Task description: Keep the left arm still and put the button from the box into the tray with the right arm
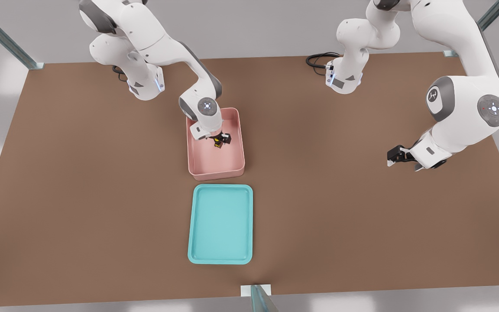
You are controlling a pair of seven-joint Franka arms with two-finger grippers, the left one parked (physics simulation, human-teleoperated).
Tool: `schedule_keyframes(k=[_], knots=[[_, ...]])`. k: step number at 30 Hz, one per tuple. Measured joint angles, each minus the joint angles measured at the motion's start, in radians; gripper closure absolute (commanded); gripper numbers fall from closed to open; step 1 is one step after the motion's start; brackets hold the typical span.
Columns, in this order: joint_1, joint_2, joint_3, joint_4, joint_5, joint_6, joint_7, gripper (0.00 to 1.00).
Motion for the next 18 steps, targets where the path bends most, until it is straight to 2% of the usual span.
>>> schedule_keyframes(k=[6,13,18], knots=[[0.006,0.015,0.0,0.011,0.0,0.002,0.014,0.0],[0.011,0.011,0.004,0.016,0.005,0.002,0.031,0.3],[0.011,0.018,0.006,0.016,0.006,0.006,0.044,0.33]])
